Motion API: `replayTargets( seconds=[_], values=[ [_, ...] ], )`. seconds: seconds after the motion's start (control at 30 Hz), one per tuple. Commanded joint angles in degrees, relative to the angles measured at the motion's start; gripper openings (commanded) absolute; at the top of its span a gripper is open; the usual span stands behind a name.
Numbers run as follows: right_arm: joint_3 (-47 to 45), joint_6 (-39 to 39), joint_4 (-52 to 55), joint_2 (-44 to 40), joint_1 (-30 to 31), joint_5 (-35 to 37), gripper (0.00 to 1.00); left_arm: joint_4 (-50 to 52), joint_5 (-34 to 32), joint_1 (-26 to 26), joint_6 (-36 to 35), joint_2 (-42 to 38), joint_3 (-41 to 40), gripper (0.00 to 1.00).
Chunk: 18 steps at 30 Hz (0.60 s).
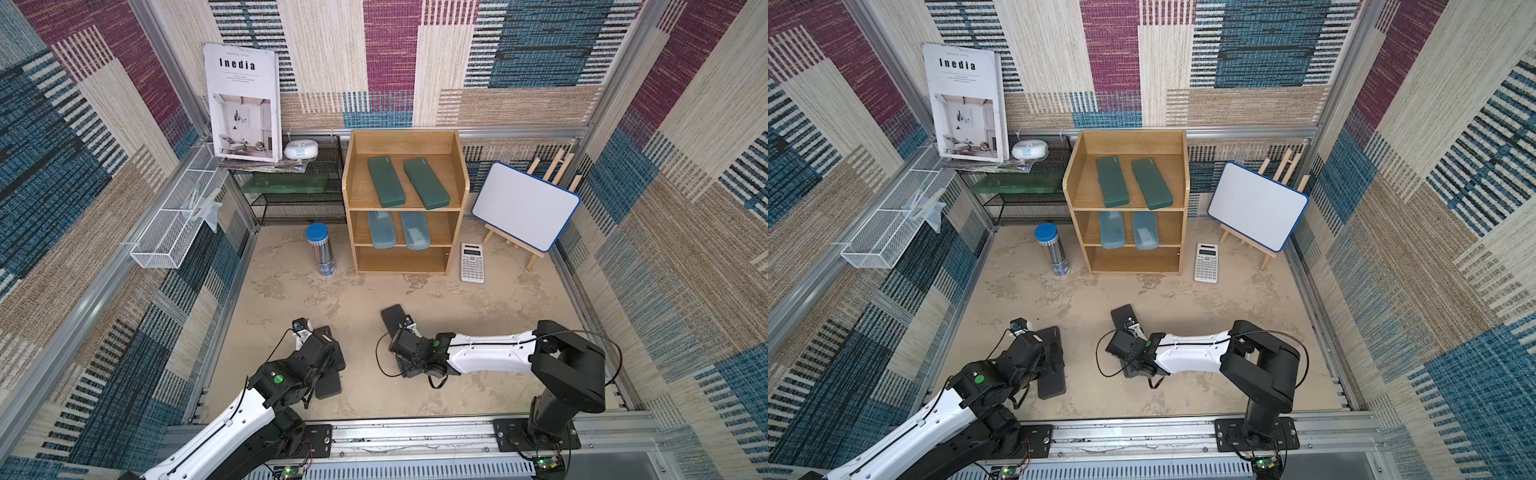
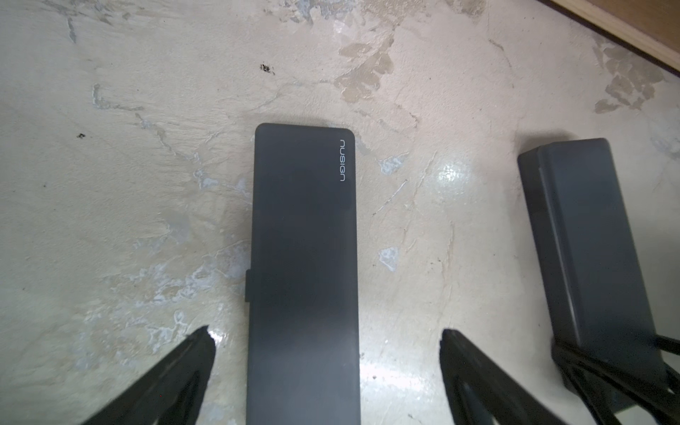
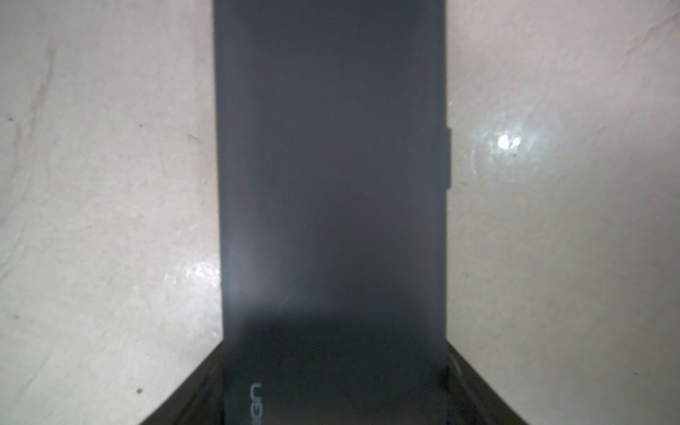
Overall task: Place the pencil cases on the shelf according to color
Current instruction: Pick up the pencil case from the center of the board, then place the pencil case on the shelf.
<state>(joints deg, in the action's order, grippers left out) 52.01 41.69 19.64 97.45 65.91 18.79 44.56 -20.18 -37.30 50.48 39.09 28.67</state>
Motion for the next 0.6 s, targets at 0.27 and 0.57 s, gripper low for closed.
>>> replayTargets(
  seconds=[0.27, 0.57],
  values=[
    [2.54, 3.62, 5.06, -8.47, -2.97, 9.4, 0.65, -2.59, 0.29, 0.49, -2.52, 2.18, 1.41, 1.0],
    [9.98, -1.41, -0.25, 0.47, -14.92, 7.4, 0.63, -3.51, 0.56, 0.89, -4.81, 4.61, 3.06, 1.0]
  ],
)
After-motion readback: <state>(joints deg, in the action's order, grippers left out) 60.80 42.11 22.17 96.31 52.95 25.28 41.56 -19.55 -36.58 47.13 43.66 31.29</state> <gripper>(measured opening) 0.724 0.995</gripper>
